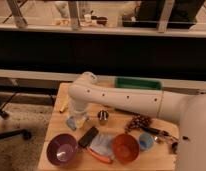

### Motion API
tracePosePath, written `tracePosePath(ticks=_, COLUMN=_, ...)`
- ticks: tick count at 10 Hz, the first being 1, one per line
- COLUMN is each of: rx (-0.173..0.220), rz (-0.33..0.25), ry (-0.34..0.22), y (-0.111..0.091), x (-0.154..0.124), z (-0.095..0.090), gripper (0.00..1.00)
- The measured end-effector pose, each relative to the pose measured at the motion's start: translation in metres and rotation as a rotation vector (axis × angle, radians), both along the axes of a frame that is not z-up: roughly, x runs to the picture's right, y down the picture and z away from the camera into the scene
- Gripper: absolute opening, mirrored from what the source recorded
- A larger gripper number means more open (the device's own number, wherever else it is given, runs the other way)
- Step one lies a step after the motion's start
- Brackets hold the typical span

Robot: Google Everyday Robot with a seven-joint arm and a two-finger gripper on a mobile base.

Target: Place sponge in paper cup

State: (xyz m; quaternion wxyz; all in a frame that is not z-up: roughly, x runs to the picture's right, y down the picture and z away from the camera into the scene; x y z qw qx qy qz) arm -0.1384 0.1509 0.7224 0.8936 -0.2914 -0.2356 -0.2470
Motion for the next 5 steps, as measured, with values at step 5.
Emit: tracePosePath(ticks=5, rx=0.027, rz=-0.026, ry=-0.033, y=-0.012, x=-0.018, z=0.006, gripper=0.02)
